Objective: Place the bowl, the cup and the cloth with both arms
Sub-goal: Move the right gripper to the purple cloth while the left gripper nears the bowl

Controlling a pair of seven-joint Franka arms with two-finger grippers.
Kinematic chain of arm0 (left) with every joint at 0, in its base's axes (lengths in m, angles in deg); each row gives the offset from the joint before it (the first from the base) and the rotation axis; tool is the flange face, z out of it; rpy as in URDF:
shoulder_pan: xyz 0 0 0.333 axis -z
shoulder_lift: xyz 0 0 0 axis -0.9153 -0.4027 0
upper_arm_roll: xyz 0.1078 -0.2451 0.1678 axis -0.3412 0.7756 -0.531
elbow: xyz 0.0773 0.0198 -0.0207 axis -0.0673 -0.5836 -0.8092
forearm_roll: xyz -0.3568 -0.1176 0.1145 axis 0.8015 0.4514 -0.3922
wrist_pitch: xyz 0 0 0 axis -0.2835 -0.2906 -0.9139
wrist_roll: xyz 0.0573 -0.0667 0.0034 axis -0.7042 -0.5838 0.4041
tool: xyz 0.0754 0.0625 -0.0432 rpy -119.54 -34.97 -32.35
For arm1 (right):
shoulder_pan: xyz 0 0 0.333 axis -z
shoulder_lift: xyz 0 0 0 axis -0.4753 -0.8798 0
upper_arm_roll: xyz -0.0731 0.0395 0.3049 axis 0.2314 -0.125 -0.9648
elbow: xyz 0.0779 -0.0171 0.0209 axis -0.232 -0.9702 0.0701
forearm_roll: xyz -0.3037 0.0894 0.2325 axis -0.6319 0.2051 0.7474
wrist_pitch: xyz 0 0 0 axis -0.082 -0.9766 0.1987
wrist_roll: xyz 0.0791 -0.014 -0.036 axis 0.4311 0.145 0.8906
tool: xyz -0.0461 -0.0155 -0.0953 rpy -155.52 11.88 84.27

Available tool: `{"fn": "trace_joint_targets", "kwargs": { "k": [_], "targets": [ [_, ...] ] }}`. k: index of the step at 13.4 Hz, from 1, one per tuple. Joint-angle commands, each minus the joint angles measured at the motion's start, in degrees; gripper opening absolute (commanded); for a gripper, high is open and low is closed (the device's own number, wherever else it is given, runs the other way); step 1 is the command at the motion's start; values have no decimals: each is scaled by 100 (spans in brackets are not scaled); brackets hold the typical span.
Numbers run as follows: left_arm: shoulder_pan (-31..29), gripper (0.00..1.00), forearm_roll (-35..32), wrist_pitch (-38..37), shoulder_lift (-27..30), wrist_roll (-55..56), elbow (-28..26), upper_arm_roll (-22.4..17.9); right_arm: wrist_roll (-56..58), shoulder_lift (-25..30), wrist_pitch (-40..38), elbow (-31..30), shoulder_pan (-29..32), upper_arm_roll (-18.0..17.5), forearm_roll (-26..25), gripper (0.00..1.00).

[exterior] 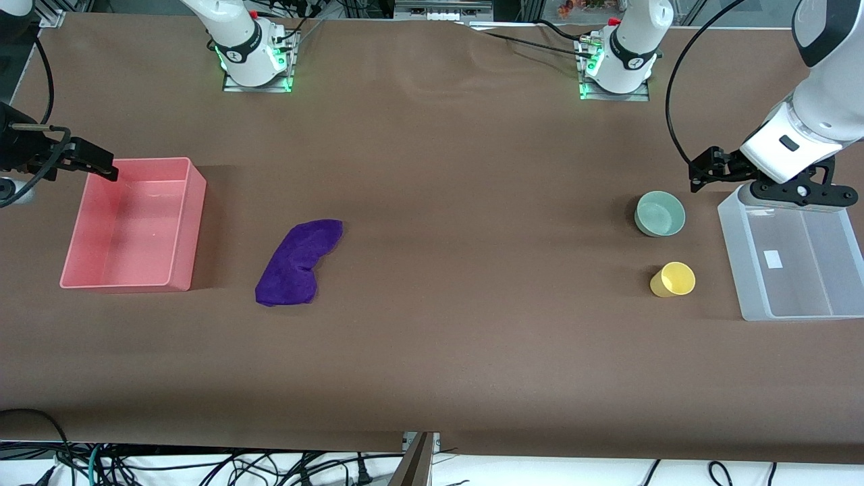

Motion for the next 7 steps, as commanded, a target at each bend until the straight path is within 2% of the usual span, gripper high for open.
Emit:
{"fn": "trace_joint_targets", "kwargs": {
  "k": [1,7],
  "targets": [
    [2,100,104,-60,110,30,-45,-29,65,22,-16,15,-2,-5,22,100],
    [-41,100,96,-113,102,30,-71,-72,57,13,-7,15,-2,-14,30,100]
  ]
}}
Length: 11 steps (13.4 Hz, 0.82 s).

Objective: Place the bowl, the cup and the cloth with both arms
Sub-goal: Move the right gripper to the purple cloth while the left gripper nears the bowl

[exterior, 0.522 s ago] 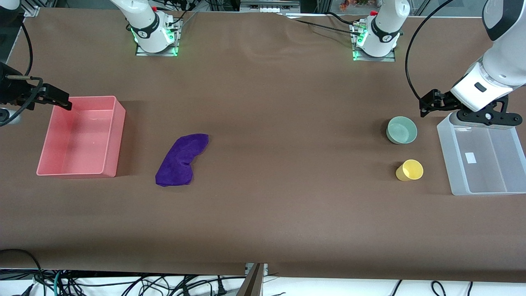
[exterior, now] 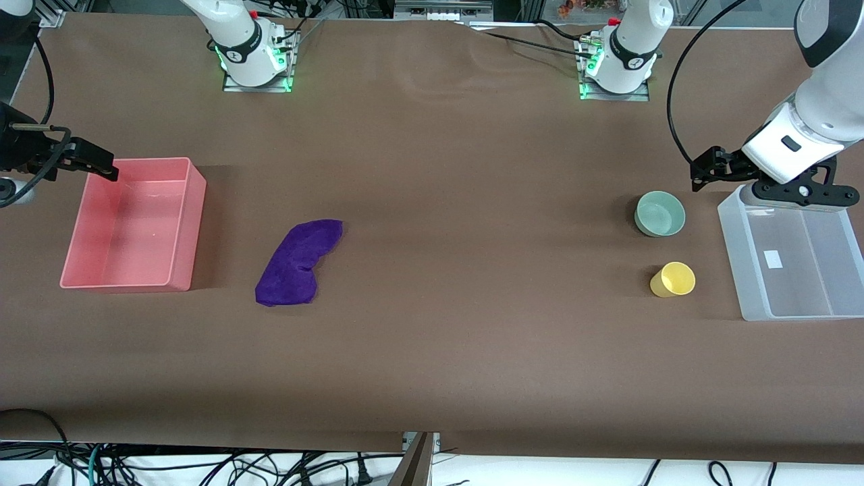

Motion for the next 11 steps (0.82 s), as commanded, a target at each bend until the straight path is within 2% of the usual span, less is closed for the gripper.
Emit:
{"fn": "trace_joint_targets", "kwargs": {
  "k": [1,6,10,11],
  "targets": [
    [-116,100,96,-56,58,21,-63,-41,30,-4,-7,15,-10,-14,39,100],
    [-301,100,26,-91,-143,12,-71,-41,30,-128,63,-159,-19,-22,13,100],
    [-766,100,-45,-372,-495,-1268,-168,-41,30,-171,159,-967,-186,-40,13,100],
    [-828,100,-54,-320,-583,-1410,-290,-32,30,-224,499,-1186,-186,-40,65,100]
  ]
}}
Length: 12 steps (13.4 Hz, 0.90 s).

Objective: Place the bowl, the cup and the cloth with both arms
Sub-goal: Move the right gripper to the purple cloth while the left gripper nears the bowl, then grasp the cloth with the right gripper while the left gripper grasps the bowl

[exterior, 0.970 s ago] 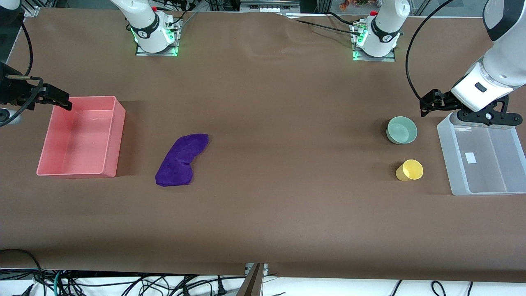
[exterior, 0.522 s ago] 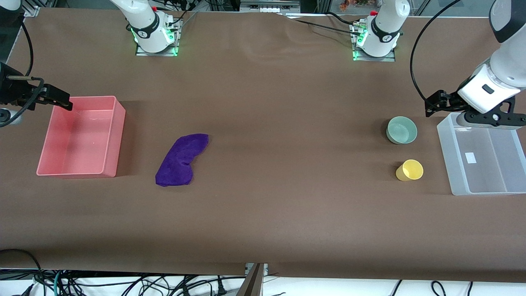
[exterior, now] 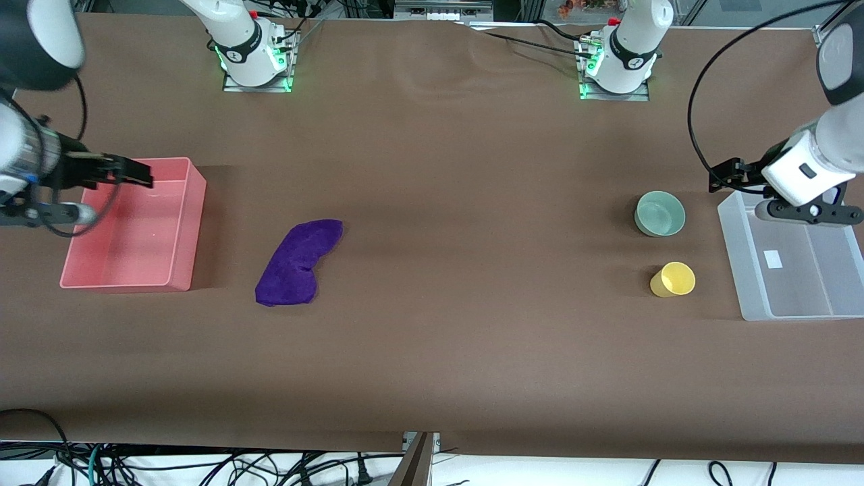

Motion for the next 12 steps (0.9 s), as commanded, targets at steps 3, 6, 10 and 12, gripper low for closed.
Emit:
{"fn": "trace_joint_targets", "kwargs": {
  "k": [3,6,10,12],
  "targets": [
    [-289,100,-51,547,-158,-1028,-967,23,-164,-377,1478,-868,-118,-209,188,100],
    [-447,100,-51,1538,-149,-1834,-1811,32,-1137,-975,2172,-860,-206,-525,250,100],
    [-729,100,-51,3647,-210,-2575,-3130,32,-1465,-1784,3279,-886,-443,-614,206,100],
    [-729,94,-51,4212,-438,-2724,-3299,32,-1483,-2101,3737,-895,-583,-605,206,100]
  ]
}}
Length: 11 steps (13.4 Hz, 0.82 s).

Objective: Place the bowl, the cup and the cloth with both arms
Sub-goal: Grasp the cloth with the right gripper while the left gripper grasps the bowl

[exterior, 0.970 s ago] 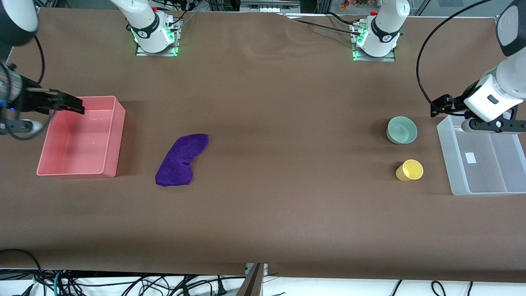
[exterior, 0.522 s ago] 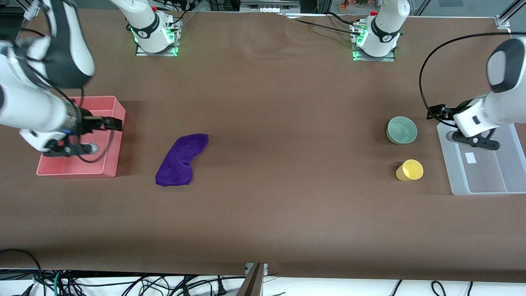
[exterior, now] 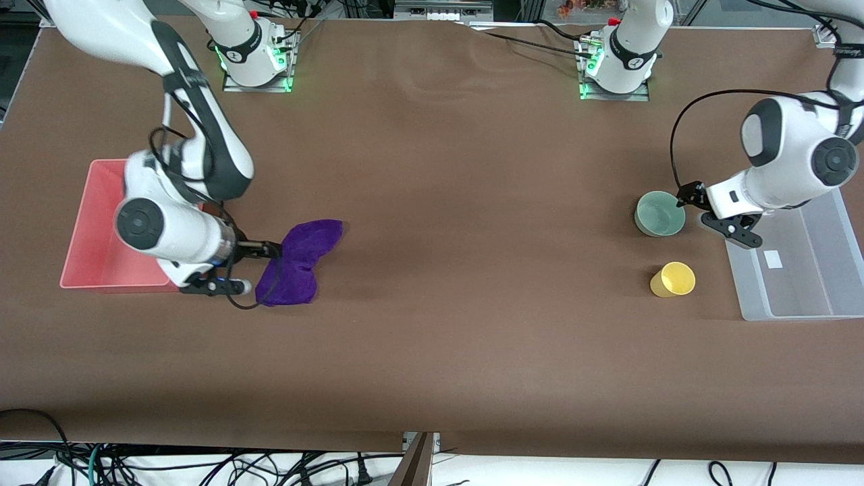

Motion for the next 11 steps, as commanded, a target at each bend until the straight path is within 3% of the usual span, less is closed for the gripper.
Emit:
{"fn": "trace_joint_targets", "kwargs": {
  "k": [1,6,7,8,9,11],
  "targets": [
    [-20,91,-49,628,-237,-394,-207,35,-90,-351,561,35,-114,-3,34,100],
    [-240,77,-49,1648,-1064,-1011,-189,44,-282,-809,1275,26,-237,-3,43,100],
    [-240,52,-49,1667,-1100,-1020,-189,44,-440,-862,1302,35,-281,-3,-18,100],
    [-240,20,-49,1667,-1092,-1029,-189,53,-442,-897,1311,35,-325,-3,-27,90],
    [-240,0,-49,1659,-1083,-1029,-163,53,-451,-897,1311,26,-325,-3,-45,65],
    [-240,0,-49,1615,-1057,-1037,-128,53,-468,-924,1285,26,-325,-3,-45,16]
  ]
}}
